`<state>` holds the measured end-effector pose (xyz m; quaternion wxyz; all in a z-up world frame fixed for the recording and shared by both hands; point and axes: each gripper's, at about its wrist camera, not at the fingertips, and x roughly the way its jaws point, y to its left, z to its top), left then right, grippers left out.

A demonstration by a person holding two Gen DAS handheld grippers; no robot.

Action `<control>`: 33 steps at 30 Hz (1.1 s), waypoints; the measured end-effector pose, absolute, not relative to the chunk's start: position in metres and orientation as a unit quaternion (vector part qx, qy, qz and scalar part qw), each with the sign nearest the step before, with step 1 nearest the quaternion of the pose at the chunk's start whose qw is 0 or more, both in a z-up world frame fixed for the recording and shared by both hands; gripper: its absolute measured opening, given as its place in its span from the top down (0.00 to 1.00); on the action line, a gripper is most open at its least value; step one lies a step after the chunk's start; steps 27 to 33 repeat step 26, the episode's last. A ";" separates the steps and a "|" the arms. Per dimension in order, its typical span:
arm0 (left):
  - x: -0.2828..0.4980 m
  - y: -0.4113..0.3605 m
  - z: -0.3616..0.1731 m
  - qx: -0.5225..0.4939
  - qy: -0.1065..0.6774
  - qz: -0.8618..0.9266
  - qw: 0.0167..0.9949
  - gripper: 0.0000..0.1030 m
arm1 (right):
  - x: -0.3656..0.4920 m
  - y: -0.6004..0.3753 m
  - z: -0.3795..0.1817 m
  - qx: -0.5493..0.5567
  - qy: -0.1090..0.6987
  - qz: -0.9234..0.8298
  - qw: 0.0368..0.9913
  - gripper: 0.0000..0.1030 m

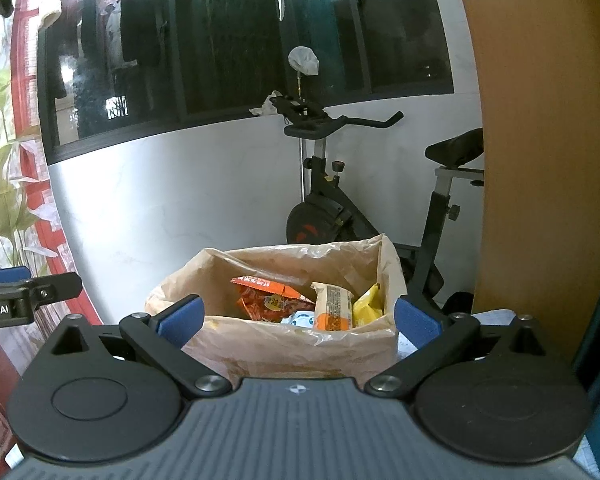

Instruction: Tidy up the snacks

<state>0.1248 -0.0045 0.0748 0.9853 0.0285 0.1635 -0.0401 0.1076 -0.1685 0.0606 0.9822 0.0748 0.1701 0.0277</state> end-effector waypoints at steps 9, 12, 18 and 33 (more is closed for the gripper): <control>0.123 -0.005 0.075 0.029 0.164 -0.044 0.985 0.03 | 0.107 -0.167 0.059 0.066 0.168 0.028 0.983 0.00; 0.123 -0.004 0.075 0.027 0.163 -0.046 0.985 0.03 | 0.107 -0.165 0.060 0.062 0.167 0.029 0.984 0.00; 0.125 -0.002 0.075 0.026 0.160 -0.050 0.985 0.03 | 0.106 -0.166 0.060 0.061 0.166 0.031 0.984 0.00; 0.126 0.001 0.075 0.024 0.159 -0.056 0.985 0.03 | 0.106 -0.166 0.061 0.060 0.164 0.032 0.984 0.00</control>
